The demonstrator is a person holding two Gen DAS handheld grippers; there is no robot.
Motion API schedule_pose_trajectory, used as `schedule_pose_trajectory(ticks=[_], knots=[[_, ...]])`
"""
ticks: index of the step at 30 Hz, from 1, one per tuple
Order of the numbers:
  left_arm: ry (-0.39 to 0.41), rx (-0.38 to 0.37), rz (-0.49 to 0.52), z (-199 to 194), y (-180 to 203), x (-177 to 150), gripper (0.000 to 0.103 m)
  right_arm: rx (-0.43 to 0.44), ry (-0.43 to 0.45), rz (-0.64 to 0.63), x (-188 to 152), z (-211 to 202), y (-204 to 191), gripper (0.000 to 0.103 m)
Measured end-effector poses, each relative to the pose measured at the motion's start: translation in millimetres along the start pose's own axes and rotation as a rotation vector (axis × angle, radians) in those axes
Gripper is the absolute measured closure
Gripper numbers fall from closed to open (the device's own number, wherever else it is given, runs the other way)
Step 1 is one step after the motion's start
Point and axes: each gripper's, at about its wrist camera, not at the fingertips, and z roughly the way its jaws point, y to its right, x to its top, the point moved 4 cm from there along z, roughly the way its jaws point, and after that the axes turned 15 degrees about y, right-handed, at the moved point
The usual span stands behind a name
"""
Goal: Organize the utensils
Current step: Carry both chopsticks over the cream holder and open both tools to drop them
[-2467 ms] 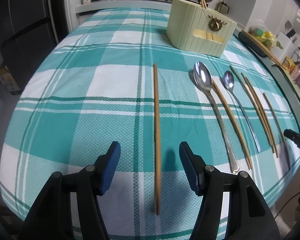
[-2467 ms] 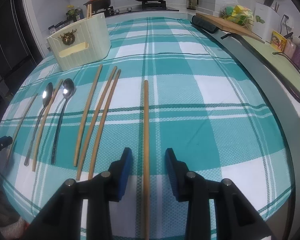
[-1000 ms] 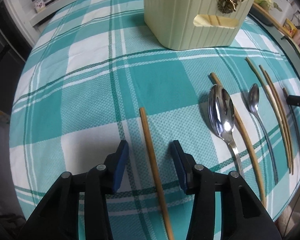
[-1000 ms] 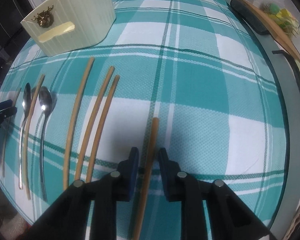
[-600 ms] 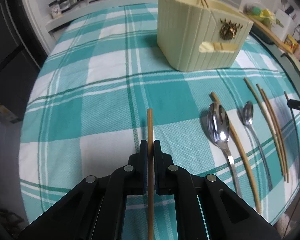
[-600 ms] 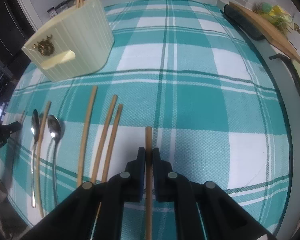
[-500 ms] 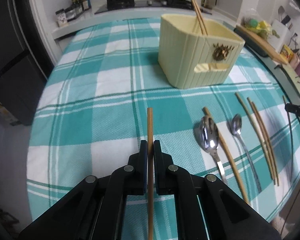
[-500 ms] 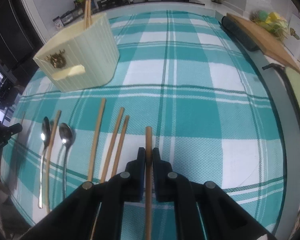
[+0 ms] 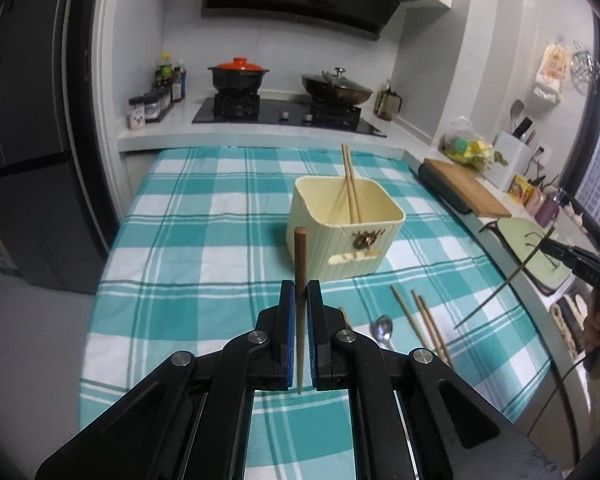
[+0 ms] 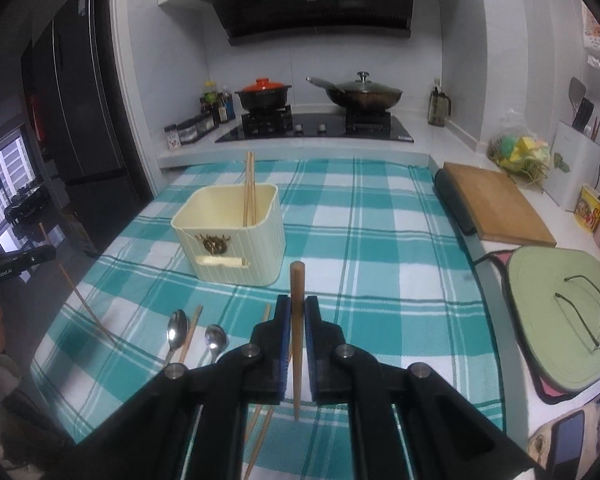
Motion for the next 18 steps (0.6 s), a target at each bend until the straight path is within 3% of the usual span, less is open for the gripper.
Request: schedule_pose_trajectory(ticks=[6,18], knots=[[0.043,-0.013,-0.02,-2,1,23,0.099,-0.03,0.123,-0.036,27,-9,-10,0.096],[0.154,-0.051,-0.041,2,10,104,0.099,-0.014,0.201,-0.057,100,20,-28,0.096]])
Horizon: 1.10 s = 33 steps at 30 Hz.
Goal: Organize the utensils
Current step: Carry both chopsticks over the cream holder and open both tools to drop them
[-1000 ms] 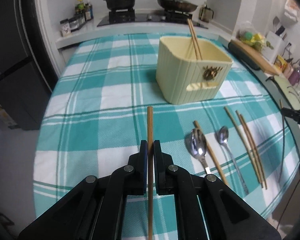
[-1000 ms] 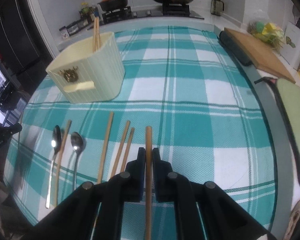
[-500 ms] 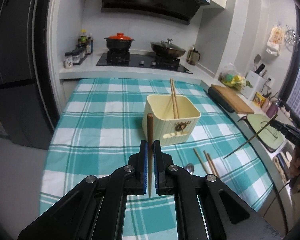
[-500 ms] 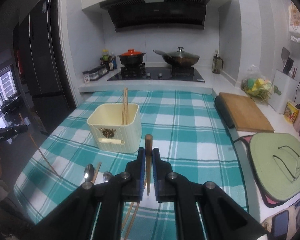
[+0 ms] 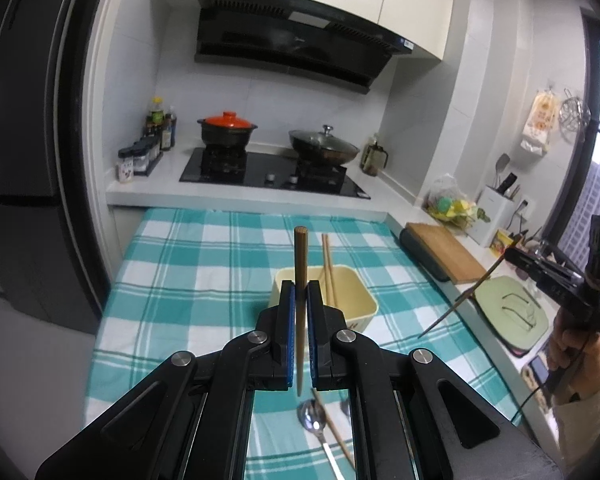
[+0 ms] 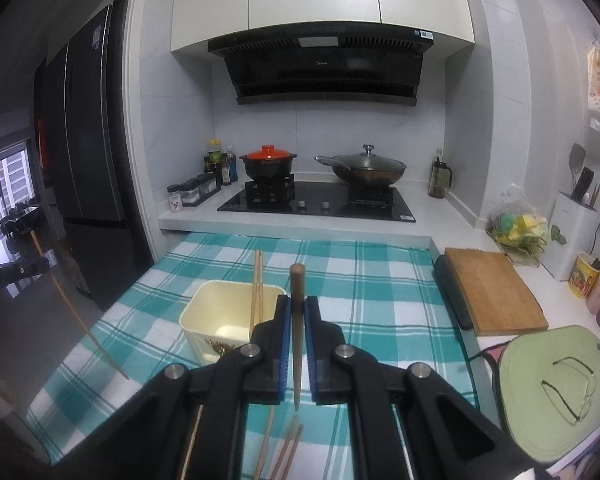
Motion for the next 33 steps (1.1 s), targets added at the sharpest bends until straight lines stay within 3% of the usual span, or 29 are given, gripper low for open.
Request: schedule_pose_trajectory(ticks=[6,11,16,24,28,31,33], knots=[[0.081,-0.011,0.006,31,14,40,0.099,0.021,0.09,-0.024,47,21,-14,0.096],[0.108,0.003,0.045,76,26,45,0.099,0.07,0.103,-0.013,62,56,-29,0.096],[-0.007,0.009,0.028,134,24,15,0.099,0.106,0.038,-0.039,38,105,-46,0.096],[-0.239,0.036,0.003,207,11,-52,0.099,0.129,-0.244,0.045,-29,195,-37,0.096],[-0.286,0.054,0.033,227,13,-70,0.099,0.11,-0.323,0.057,-47,228,-32,0.096],[-0.284,0.085,0.035,230,11,-72,0.097,0.1,-0.324,0.058,-51,243,-31,0.094],[-0.274,0.086,0.015,224,9,-68,0.081,0.098,-0.311,0.102,-51,245,-26,0.091]])
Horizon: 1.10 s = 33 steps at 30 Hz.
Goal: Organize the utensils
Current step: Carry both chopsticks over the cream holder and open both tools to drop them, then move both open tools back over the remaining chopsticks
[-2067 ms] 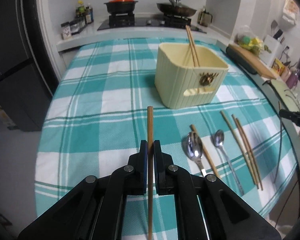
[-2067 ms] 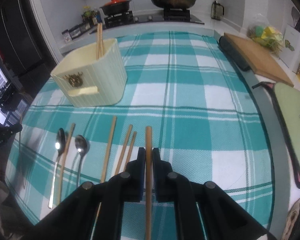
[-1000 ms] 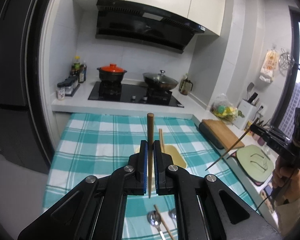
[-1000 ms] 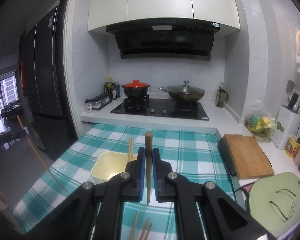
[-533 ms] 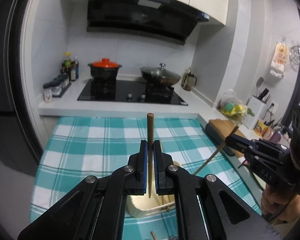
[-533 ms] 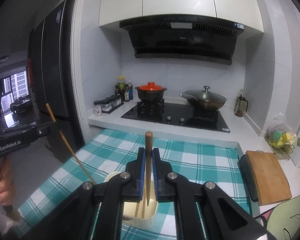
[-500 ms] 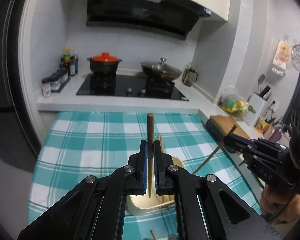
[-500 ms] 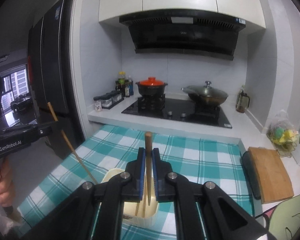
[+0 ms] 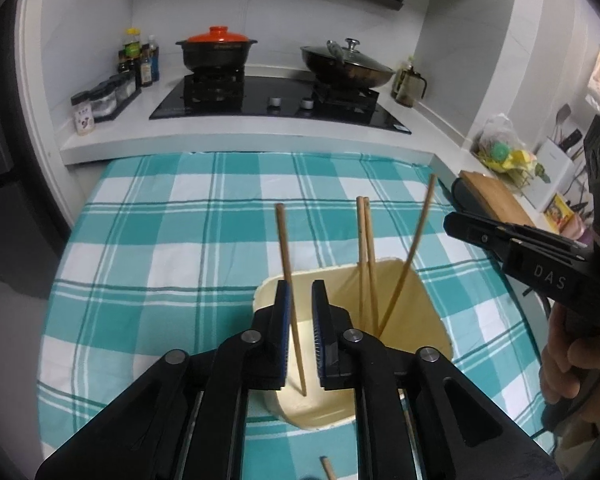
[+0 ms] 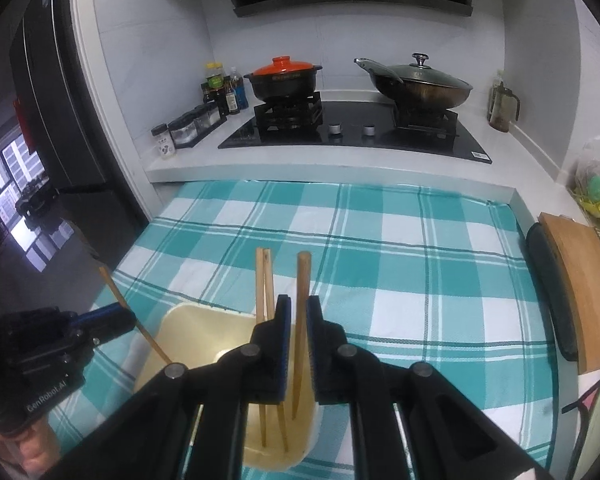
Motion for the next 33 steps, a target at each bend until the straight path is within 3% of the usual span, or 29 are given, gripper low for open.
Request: schedule_pose_trajectory(ticks=[1,2,3,8,13,15,19,25,28,33], knots=[[0.01,0.004,-0.006,-6,-3,2,0.074,0.005,0.003,0.019,1,0,2,0.079],[0.021,0.012,-0.006,-13,-7,4,0.062,0.011,0.007,0.034,0,-3,3,0.068],[0.032,0.025,0.005,-23,-9,5,0.055,0.018,0.011,0.043,1,-7,4,0.066],[0.014,0.088,0.144,-82,-19,-14,0.039,0.033,0.055,0.01,2,-57,3,0.066],[-0.045,0.109,0.334,-154,-23,-74,0.031,0.019,0.067,-0.048,-20,-133,12,0.064],[-0.049,0.116,0.356,-181,-24,-101,0.025,0.003,0.065,-0.076,-40,-163,17,0.064],[-0.035,0.091,0.242,-216,-27,-157,0.018,-0.027,0.052,-0.12,-96,-211,29,0.064],[-0.042,0.065,0.039,-213,-14,-238,0.018,-0.11,0.037,-0.127,-208,-250,36,0.064],[-0.111,0.06,0.006,-196,-1,-265,0.018,-0.156,0.037,-0.057,-258,-260,35,0.064],[-0.125,0.045,0.027,-189,15,-276,0.018,-0.179,-0.003,0.076,-315,-265,31,0.064]])
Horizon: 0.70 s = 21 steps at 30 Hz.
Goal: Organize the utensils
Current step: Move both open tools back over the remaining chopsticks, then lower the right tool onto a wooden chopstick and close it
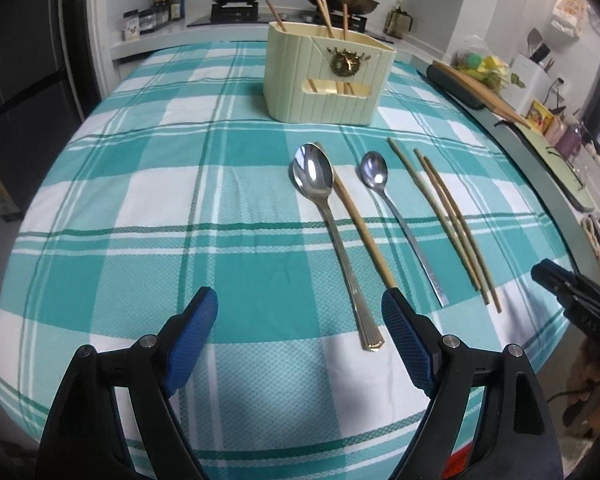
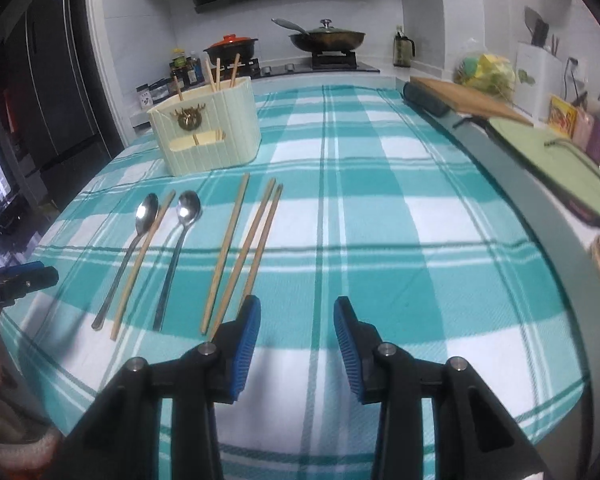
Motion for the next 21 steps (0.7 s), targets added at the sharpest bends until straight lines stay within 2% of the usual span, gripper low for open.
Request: schedule_pose_trajectory(ticks=[2,7,15,21], knots=[[0.005,0.013,0.004,1,1,-1,0.018,0.002,-0.026,0.008,-10,2,0,0.064],[0.018,0.052,-0.025,-1,-5,-9,0.018,-0.02,-0.019,0.015,-12,3,3,0.064],[0.004,0.052,-0.051,8,-5,-13,0.018,0.001,-0.022,0.016,-10,11,-9,0.067],[0.017,0.05,-0.049,22,0,-2,0.018,0.022,-0.052,-0.001,-13,17,-15,0.079]])
